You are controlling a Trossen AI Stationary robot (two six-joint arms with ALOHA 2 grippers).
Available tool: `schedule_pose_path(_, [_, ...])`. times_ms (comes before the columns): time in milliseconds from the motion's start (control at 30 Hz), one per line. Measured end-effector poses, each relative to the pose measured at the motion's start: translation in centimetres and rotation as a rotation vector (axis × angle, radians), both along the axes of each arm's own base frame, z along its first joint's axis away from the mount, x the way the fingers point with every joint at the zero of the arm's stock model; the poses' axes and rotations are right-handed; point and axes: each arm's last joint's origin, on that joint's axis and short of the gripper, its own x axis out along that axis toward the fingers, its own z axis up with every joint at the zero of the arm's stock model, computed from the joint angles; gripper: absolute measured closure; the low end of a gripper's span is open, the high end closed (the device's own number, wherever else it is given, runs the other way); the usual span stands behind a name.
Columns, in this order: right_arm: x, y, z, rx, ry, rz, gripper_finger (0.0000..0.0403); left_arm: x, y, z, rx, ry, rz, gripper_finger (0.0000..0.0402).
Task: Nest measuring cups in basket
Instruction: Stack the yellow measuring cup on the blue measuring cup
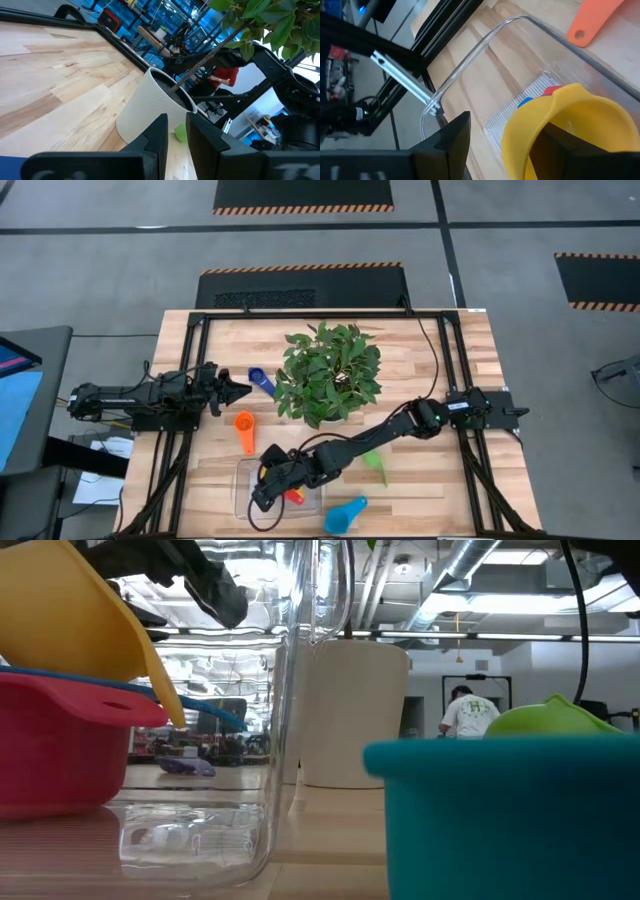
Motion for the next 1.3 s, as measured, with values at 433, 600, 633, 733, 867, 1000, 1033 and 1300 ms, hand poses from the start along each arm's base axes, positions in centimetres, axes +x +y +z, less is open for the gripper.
schedule_pose_path(433, [0.2,-0.5,0.0,0.101,0.030,-0.016,0.0211,0.0,0.0,0.0,0.000,0.000,0.000,0.0343])
schedule_pose_path(600, [0.1,-0.5,-0.1,0.081,0.038,0.009,0.0219,0.0,0.0,0.0,0.000,0.000,0.000,0.0343])
schedule_pose_path(633, [0.1,-0.5,-0.1,0.077,0.038,0.012,0.0219,0.0,0.0,0.0,0.000,0.000,0.000,0.0343])
schedule_pose_path(733, [0.1,-0.5,-0.1,0.089,0.042,0.017,0.0220,0.0,0.0,0.0,0.000,0.000,0.000,0.0343])
schedule_pose_path(867, [0.2,-0.7,-0.1,0.118,0.054,0.041,0.0219,0.0,0.0,0.0,0.000,0.000,0.000,0.0343])
schedule_pose_path(1000, [0.3,-1.1,-0.1,0.135,0.057,0.021,0.0220,0.0,0.0,0.0,0.000,0.000,0.000,0.0343])
schedule_pose_path(1033, [0.4,-1.1,-0.1,0.135,0.057,0.020,0.0220,0.0,0.0,0.0,0.000,0.000,0.000,0.0343])
schedule_pose_path(1300, [0.6,-1.7,-0.1,0.108,0.050,0.028,0.0221,0.0,0.0,0.0,0.006,0.001,0.000,0.0343])
